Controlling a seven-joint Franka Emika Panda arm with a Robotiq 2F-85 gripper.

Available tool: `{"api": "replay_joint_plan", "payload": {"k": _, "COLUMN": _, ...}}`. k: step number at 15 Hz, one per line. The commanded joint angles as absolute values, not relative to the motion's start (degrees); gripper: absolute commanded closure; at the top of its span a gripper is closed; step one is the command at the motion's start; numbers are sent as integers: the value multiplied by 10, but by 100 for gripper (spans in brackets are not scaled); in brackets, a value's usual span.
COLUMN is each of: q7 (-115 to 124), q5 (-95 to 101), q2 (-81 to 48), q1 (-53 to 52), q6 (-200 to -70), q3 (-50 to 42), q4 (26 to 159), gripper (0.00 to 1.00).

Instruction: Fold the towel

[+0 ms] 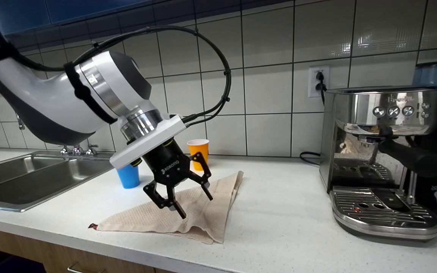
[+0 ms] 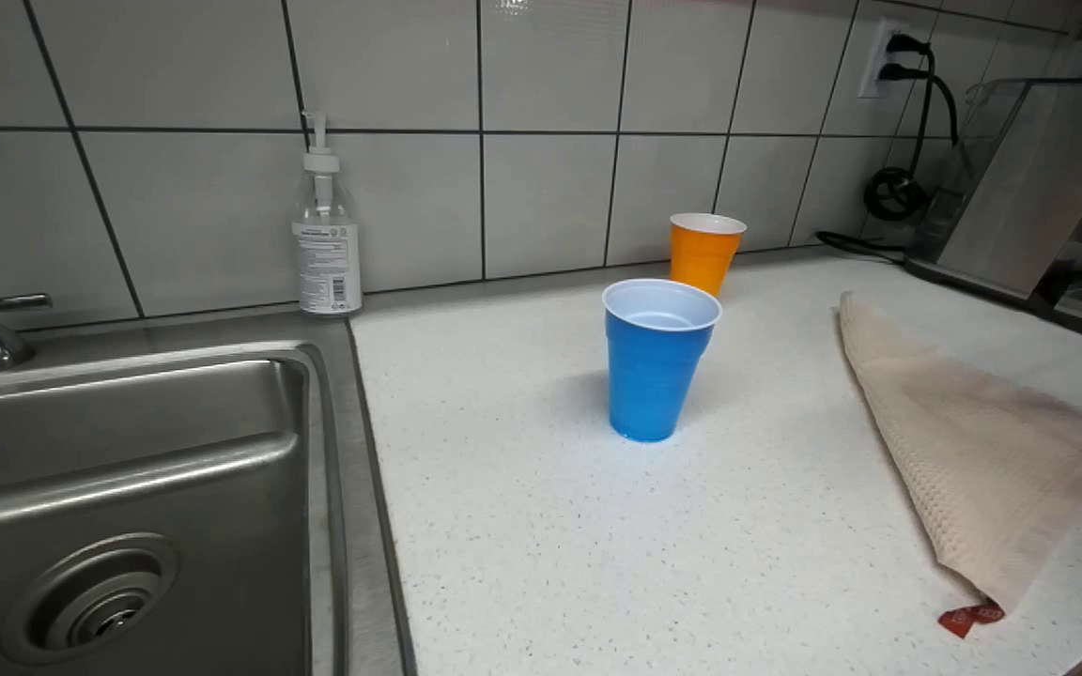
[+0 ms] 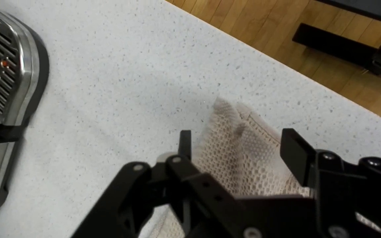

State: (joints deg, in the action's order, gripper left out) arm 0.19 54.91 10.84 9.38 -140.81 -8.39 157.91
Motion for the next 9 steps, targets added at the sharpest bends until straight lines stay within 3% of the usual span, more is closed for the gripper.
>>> {"api": "replay_joint_plan", "payload": {"k": 1, "q7": -35, "q5": 483, "q2": 120, "q1": 83, "q6": -1374, "q3": -83, "q4": 1570, "gripper": 0}}
{"api": "replay_joint_plan", "payload": {"k": 9, "q7": -55, "q5": 297, "q2": 87, "q1": 65, "q6": -1293, "q3": -67, "q4": 1490, "gripper": 0}}
